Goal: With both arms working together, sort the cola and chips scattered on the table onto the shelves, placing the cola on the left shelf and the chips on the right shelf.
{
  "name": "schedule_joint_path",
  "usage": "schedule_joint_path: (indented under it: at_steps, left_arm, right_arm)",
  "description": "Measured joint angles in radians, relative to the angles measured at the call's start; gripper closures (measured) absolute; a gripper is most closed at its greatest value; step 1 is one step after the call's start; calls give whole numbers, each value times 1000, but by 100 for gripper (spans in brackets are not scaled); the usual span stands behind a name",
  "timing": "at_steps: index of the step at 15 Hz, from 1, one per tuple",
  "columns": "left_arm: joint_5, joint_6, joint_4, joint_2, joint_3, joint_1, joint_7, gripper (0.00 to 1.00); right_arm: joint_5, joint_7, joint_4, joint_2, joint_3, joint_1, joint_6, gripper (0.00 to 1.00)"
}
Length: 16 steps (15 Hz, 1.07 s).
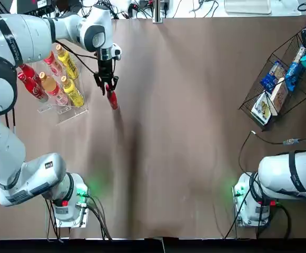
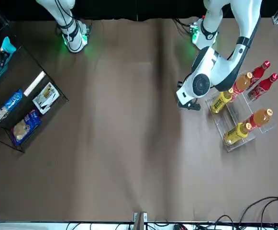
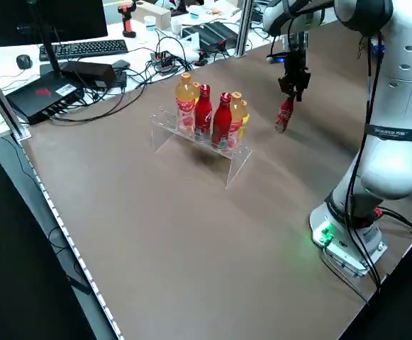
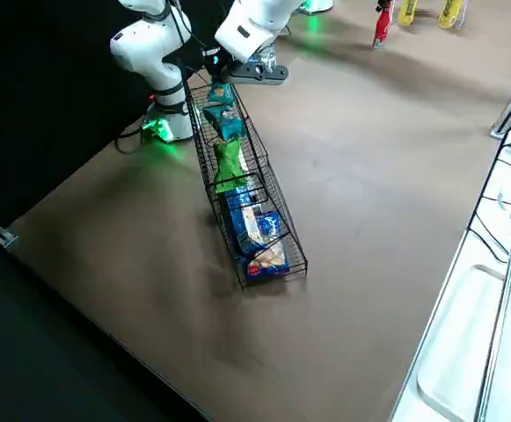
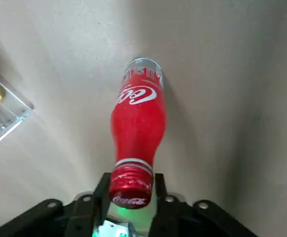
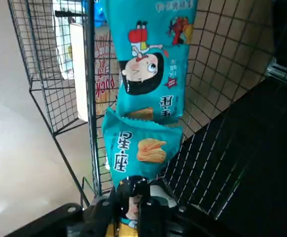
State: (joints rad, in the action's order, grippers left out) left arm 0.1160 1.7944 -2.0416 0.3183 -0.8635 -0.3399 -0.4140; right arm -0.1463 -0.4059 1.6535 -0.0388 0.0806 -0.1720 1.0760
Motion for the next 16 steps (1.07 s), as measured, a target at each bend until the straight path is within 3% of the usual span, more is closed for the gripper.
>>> schedule_joint_path:
  at_steps: [1,4,9,11,16]
  left_arm:
    - [0,0,0,0,0,3,-1,64]
    - [1,1,1,1,0,4,-2,70]
    - [1,2,1,2,0,5,-19,76]
    - [1,2,3,2,0,9,-40,91]
    - [8,2,11,2,0,11,-44,91]
  right_arm:
    - [0,0,-4,0,0,0,1,84]
    - [0,2,-14,0,-2,3,2,60]
    - [0,3,-43,1,-4,7,1,58]
    - [3,6,-93,2,-7,12,1,58]
    - [4,8,-222,6,-16,110,10,56]
